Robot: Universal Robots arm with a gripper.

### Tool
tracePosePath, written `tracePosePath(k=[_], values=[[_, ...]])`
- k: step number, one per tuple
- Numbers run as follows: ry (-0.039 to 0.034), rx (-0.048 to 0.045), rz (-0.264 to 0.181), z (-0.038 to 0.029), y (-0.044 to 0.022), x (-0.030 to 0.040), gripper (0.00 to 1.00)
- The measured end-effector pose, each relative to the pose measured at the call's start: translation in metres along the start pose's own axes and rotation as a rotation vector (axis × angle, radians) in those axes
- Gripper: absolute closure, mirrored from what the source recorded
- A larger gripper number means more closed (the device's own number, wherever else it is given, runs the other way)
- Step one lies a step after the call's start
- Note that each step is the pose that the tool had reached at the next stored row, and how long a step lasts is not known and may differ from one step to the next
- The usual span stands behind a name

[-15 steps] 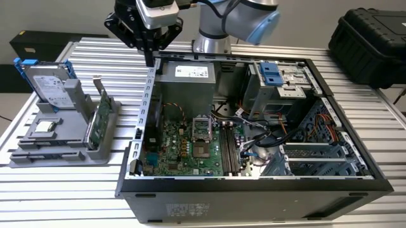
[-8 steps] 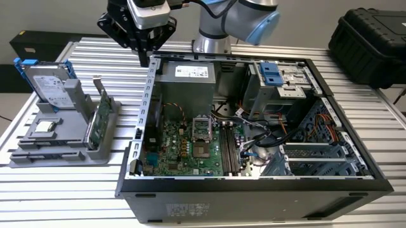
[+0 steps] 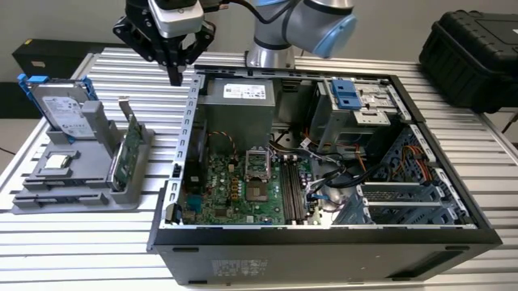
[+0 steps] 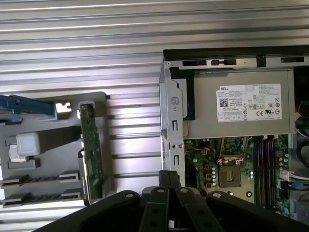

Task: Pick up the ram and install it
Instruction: 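Reach for the ram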

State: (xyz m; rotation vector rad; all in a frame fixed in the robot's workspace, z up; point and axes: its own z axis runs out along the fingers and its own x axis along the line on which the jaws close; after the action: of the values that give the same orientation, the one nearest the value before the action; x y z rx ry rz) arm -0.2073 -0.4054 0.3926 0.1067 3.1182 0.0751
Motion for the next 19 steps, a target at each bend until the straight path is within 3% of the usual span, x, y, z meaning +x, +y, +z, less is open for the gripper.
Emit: tracePosePath(k=[19], values=[[-0.0001, -0.0001, 0.000, -0.0010, -0.0083, 0.0338, 1.00]])
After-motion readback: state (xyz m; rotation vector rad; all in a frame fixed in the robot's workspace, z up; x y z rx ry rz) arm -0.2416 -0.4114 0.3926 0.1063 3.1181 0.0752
